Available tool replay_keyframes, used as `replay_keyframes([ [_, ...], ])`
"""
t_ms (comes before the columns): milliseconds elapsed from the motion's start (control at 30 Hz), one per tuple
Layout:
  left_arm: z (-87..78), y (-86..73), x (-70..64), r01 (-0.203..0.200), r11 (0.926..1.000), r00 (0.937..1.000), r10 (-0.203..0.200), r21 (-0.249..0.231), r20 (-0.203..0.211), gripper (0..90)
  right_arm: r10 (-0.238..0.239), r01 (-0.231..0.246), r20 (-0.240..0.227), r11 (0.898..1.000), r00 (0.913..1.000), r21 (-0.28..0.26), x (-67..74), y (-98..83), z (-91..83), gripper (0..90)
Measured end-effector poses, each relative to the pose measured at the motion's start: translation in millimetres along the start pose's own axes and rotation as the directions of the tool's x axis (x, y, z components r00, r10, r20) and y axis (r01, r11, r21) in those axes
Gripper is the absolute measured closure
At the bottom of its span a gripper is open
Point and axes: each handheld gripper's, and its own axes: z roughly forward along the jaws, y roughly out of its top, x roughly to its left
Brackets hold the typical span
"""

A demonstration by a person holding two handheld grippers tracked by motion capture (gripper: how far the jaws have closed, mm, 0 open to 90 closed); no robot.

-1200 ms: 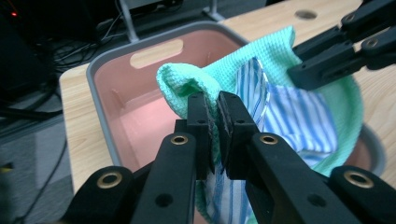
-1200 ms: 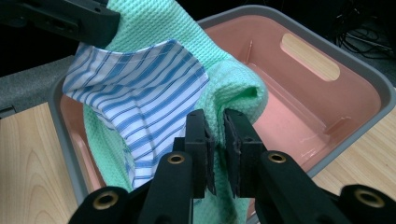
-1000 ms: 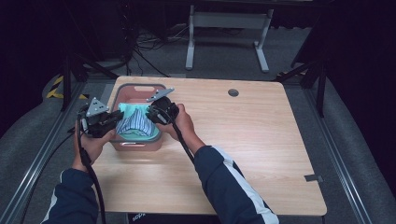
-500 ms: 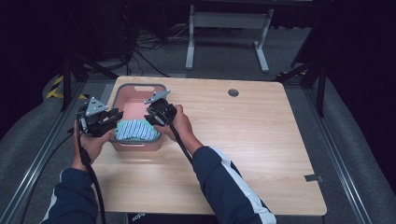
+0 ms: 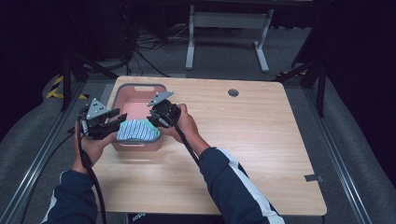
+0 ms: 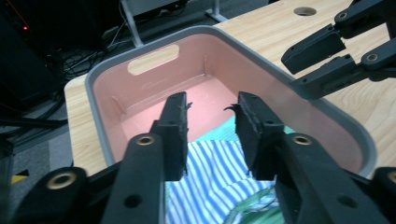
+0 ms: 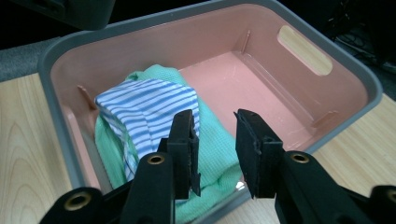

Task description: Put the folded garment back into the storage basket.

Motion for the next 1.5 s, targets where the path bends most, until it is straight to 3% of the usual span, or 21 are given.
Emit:
replay_keyframes([
  [200, -3.1, 2.5, -12.2, 0.002, 0.9999, 0.9998, -0.001, -0.012, 0.019, 59.1, -0.031, 0.031, 0.015, 1.0, 0.9994, 0.001, -1.9, -3.0, -19.3, 66.0],
  [233, -3.3, 3.6, -15.7, -0.017, 0.9998, 0.9996, 0.017, -0.013, 0.024, 59.1, -0.037, 0.037, 0.018, 0.999, 0.9992, 0.001, -2.4, -3.7, -21.6, 65.6],
  [667, 3.4, 8.4, -56.1, -0.075, 0.9971, 0.9949, 0.076, -0.014, 0.067, 53.1, -0.057, 0.056, 0.037, 0.998, 0.9977, 0.015, -9.7, -21.2, -52.2, 62.3],
  [867, 4.7, 10.1, -72.2, -0.069, 0.9972, 0.9931, 0.072, -0.028, 0.092, 49.7, -0.075, 0.072, 0.057, 0.996, 0.9956, 0.045, -11.0, -30.3, -61.3, 60.7],
  [900, 4.8, 11.5, -77.8, -0.087, 0.9956, 0.9904, 0.09, -0.033, 0.104, 49.7, -0.08, 0.077, 0.057, 0.996, 0.9952, 0.052, -12.6, -34.7, -66.9, 59.6],
  [1000, 5.9, 11.9, -84.4, -0.09, 0.9953, 0.9883, 0.094, -0.036, 0.121, 49.5, -0.087, 0.083, 0.063, 0.995, 0.9942, 0.057, -13.1, -39.3, -71.3, 59.0],
  [1300, 16.2, 7.8, -111.6, -0.164, 0.9864, 0.9729, 0.162, -0.002, 0.165, 48.5, -0.103, 0.097, 0.08, 0.992, 0.9915, 0.078, -15.0, -62.2, -92.3, 55.2],
  [1433, 19.4, 3.9, -124.7, -0.196, 0.9806, 0.9635, 0.191, 0.006, 0.187, 47.6, -0.112, 0.104, 0.082, 0.99, 0.9904, 0.092, -16.6, -76.4, -102.6, 52.8],
  [1500, 19.6, 1.7, -131.1, -0.229, 0.9734, 0.955, 0.222, 0.012, 0.196, 47.1, -0.112, 0.104, 0.082, 0.99, 0.9903, 0.096, -17.6, -82.8, -107.7, 51.9],
])
